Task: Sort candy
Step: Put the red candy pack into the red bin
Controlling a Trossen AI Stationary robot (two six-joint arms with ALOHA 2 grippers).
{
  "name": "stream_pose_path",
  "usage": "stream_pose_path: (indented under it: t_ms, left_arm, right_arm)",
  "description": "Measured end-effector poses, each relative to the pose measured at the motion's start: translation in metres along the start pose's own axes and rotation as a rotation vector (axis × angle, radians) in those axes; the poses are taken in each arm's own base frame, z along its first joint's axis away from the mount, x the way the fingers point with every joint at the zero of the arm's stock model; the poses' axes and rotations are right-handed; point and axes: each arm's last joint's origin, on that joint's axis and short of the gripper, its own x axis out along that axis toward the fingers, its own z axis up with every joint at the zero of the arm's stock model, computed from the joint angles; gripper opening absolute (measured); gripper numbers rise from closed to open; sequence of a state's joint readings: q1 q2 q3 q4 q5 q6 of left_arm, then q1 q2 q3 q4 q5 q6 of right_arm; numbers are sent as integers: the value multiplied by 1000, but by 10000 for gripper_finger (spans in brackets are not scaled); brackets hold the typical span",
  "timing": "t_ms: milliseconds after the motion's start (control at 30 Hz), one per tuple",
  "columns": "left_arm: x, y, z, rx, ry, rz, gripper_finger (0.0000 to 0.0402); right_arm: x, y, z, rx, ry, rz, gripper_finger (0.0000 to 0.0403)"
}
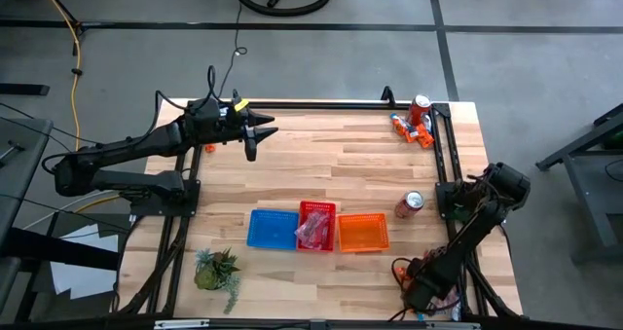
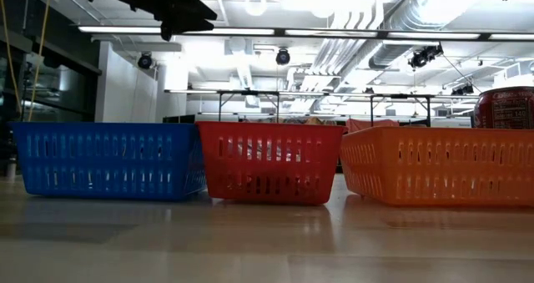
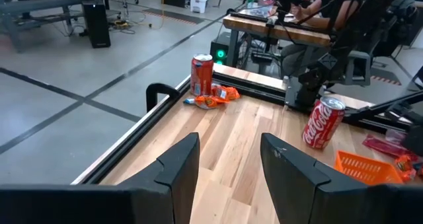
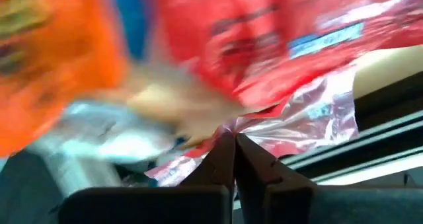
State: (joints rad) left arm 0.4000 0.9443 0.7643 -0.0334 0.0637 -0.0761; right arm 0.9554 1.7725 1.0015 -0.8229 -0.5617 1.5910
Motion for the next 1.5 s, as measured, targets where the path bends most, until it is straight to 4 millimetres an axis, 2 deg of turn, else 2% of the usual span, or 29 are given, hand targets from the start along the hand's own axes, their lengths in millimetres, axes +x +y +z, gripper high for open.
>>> stream_pose_path:
  t_ms: [167,333,433,567,733,833,933,1067,1200,1367,1500]
  left_arm:
    - [-1,0,3,2,-13,-1,149]
    - [-6,3,21,2,-65,-37,149]
    - [-13,4,36,6,-94,-98,149]
    - [-26,6,51,11,-118,-146,149]
    - [-41,9,57,15,-127,-203,149]
    - [-46,10,54,5,-99,-193,149]
    - [-51,9,52,0,-79,-197,149]
    - [-59,6,53,38,-90,-213,149]
    - [-61,6,54,26,-100,-213,149]
    - [-60,6,53,-14,-89,-217,149]
    - [-57,5,52,-16,-76,-240,149]
  right_arm:
    - [-18,10,-9,-49,-13,-3,0]
    - [-47,18,-15,-96,-47,-8,0]
    - [-73,28,-16,-143,-108,46,0]
    - [-120,40,-7,-221,-316,135,0]
    - [-184,39,29,-243,-661,196,0]
    - [-215,31,64,-238,-810,237,0]
    - [-238,22,99,-258,-916,303,0]
    - [-252,8,137,-265,-997,325,0]
    - [-252,2,162,-291,-995,298,0]
    - [-246,-3,163,-310,-893,285,0]
    - [-226,-4,144,-251,-711,189,4]
